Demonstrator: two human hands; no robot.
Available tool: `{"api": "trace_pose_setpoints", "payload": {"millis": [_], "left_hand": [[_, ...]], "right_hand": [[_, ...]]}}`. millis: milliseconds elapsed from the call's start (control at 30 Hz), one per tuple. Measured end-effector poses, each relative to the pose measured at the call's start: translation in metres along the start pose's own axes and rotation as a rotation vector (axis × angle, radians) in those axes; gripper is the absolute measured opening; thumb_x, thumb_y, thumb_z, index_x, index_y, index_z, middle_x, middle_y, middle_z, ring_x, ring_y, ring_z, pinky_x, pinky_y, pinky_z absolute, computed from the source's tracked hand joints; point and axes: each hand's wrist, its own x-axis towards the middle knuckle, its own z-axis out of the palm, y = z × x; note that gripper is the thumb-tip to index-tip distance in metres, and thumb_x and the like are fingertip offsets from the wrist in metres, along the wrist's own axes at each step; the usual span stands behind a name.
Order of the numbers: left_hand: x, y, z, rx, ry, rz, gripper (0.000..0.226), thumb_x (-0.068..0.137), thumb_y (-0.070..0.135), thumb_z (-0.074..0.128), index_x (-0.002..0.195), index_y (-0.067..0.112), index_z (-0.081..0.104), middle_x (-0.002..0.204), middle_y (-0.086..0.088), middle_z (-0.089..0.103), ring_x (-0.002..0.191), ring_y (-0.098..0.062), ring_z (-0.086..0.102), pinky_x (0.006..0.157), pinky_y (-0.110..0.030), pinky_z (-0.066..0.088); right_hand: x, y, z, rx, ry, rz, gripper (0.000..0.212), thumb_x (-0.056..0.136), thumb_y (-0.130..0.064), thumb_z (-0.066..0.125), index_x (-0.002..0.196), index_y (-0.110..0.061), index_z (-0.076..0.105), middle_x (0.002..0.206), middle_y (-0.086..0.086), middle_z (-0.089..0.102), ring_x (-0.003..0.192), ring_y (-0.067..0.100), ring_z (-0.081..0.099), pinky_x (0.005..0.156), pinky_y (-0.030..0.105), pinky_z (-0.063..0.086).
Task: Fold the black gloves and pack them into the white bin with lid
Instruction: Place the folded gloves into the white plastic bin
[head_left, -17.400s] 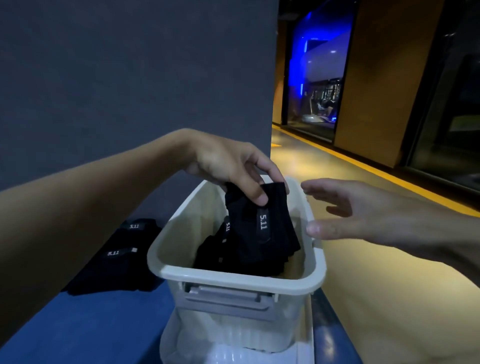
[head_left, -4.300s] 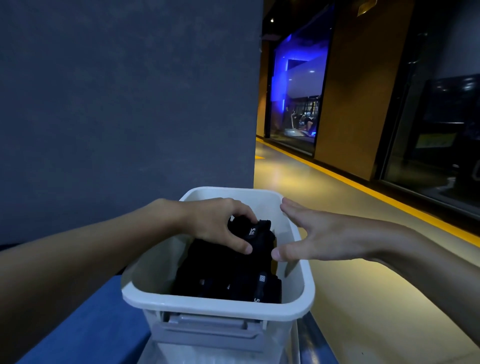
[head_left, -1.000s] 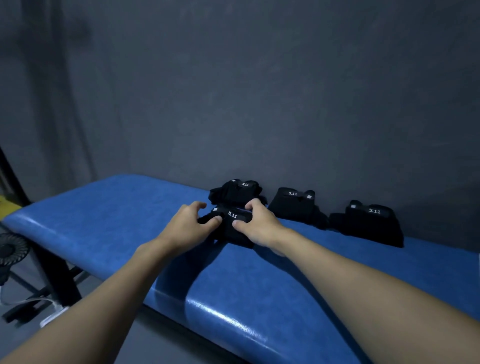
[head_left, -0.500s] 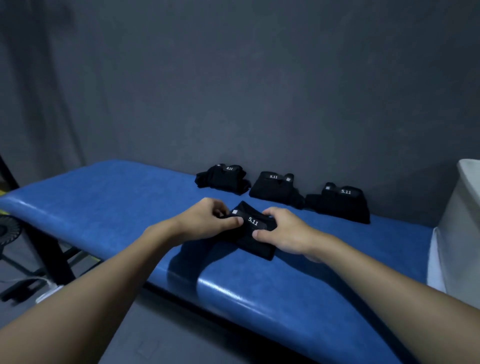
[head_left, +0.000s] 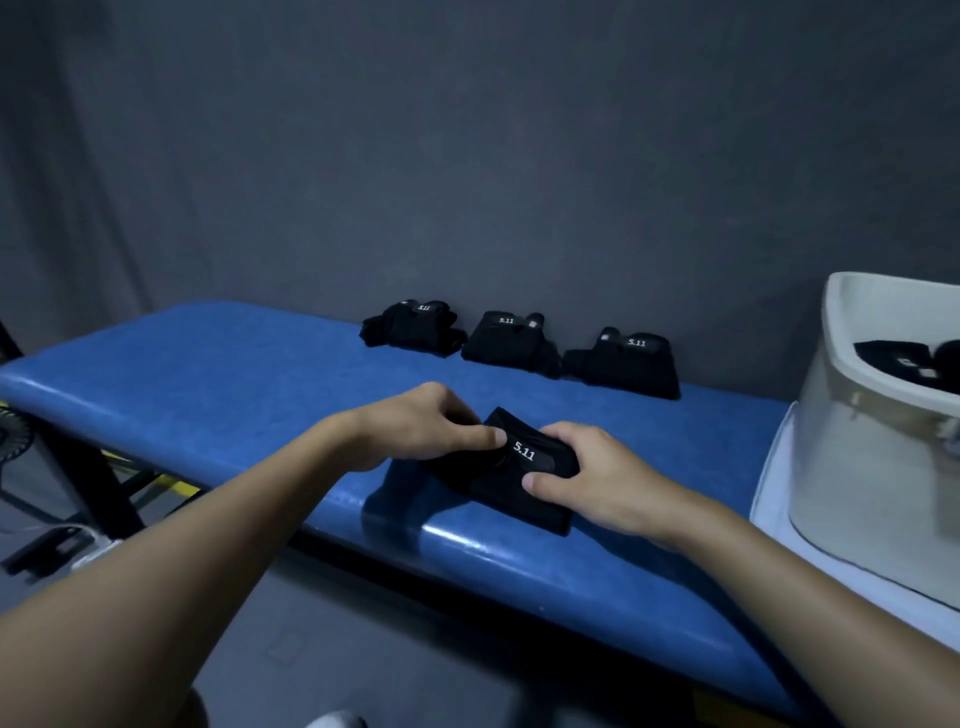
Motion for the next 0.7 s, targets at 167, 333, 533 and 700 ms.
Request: {"api": "trace_pose_setpoints", "payload": {"millis": [167, 333, 533, 700], "left_hand": [[-0.004, 0.006, 0.001, -0.068, -0.010, 0.013, 0.029, 0.084, 0.037, 0.076, 0.090, 0.010, 0.072, 0.077, 0.001, 0.068, 0.073, -0.011, 0.062, 0.070, -0.024, 0.049], [-0.007, 0.008, 0.001, -0.139, -0.053, 0.051, 0.021, 0.085, 0.028, 0.077, 0.091, 0.010, 0.069, 0.086, -0.007, 0.070, 0.078, -0.017, 0.066, 0.075, -0.030, 0.053], [-0.013, 0.019, -0.002, -0.191, -0.046, 0.162, 0.023, 0.084, 0.012, 0.077, 0.100, 0.000, 0.066, 0.087, -0.011, 0.070, 0.077, -0.020, 0.066, 0.066, -0.027, 0.054], [-0.019, 0.037, -0.007, -0.175, -0.079, 0.292, 0.022, 0.083, 0.005, 0.076, 0.101, -0.002, 0.065, 0.089, -0.012, 0.071, 0.078, -0.019, 0.066, 0.069, -0.028, 0.054]], "right_hand": [[-0.006, 0.002, 0.000, 0.013, 0.004, 0.001, 0.040, 0.070, -0.051, 0.064, 0.106, -0.034, 0.059, 0.094, -0.012, 0.066, 0.096, 0.014, 0.062, 0.098, 0.049, 0.045], [-0.010, 0.002, -0.002, 0.037, 0.000, 0.001, 0.045, 0.067, -0.052, 0.065, 0.108, -0.037, 0.057, 0.099, -0.012, 0.064, 0.099, 0.013, 0.061, 0.100, 0.048, 0.044], [-0.014, -0.001, -0.011, 0.242, -0.037, -0.004, 0.034, 0.079, -0.035, 0.078, 0.106, -0.026, 0.058, 0.098, -0.005, 0.067, 0.086, 0.008, 0.063, 0.071, 0.022, 0.052], [-0.016, -0.002, -0.024, 0.523, -0.110, 0.056, 0.058, 0.067, -0.056, 0.073, 0.116, -0.028, 0.058, 0.102, -0.001, 0.075, 0.094, 0.012, 0.071, 0.087, 0.026, 0.052]]}}
